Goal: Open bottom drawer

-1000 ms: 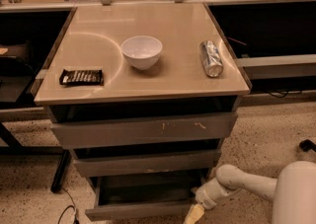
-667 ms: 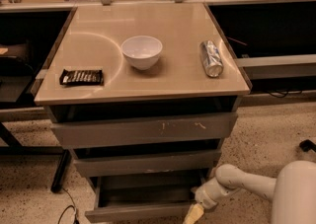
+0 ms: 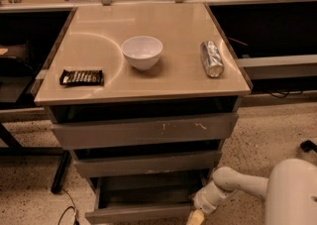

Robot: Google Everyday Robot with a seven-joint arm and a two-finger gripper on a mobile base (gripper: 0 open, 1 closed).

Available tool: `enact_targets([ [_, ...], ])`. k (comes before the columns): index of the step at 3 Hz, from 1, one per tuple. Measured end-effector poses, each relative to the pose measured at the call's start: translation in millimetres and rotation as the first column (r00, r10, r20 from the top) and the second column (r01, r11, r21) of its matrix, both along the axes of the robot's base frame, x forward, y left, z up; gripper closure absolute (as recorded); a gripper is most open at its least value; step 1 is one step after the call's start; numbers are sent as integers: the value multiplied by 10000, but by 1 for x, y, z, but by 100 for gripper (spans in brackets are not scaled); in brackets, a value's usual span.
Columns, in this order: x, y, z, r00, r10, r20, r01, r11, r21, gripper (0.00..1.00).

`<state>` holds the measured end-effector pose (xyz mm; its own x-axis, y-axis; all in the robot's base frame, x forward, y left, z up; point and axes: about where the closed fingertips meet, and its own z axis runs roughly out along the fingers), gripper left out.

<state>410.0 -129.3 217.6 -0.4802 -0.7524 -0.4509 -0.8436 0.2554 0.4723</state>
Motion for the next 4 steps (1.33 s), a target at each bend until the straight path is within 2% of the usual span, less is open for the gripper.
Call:
enact_targets([
  [2, -56, -20, 7, 9957, 440, -819, -459, 9987, -209, 0],
  [3, -105, -42, 24, 9908, 639, -1197, -672, 9975, -237, 0],
  [4, -101, -39, 22, 9910, 660, -1164, -684, 9975, -170, 0],
])
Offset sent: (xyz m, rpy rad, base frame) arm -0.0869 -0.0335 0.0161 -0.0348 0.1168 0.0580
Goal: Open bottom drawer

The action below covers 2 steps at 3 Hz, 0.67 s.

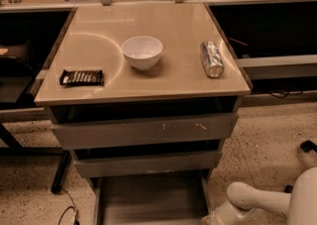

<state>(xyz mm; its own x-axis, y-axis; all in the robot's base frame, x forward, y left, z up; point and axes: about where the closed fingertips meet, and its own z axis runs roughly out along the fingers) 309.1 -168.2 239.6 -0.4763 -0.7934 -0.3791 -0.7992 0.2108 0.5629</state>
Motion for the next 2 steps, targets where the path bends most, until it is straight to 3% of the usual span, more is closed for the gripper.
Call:
enact_targets([
  [1, -1, 1, -11, 9996, 174, -241, -175, 9998, -28, 0],
  [2, -24, -13, -14, 9974, 104, -709, -126, 9994, -316, 0],
])
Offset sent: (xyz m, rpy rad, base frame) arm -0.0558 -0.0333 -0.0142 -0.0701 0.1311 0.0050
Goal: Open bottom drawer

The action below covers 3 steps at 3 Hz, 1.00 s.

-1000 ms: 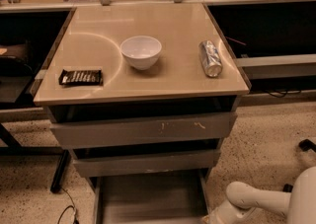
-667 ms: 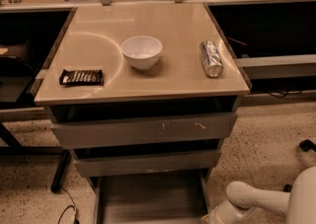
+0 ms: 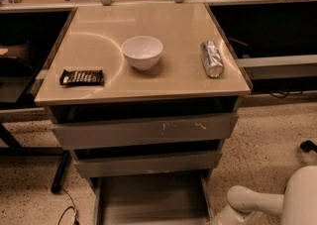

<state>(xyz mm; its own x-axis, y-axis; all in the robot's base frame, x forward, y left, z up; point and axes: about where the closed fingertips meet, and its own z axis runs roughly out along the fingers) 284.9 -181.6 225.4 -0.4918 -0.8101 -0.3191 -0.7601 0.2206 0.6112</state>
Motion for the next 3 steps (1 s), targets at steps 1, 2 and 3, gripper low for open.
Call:
enact_targets([
  [1, -20, -9, 4, 9994, -211, -261, 206, 9996, -188, 0],
  [2, -49, -23, 14, 9967, -645, -502, 623, 9971, -432, 0],
  [3, -55, -22, 14, 9963, -620, -590, 597, 9974, -400, 0],
])
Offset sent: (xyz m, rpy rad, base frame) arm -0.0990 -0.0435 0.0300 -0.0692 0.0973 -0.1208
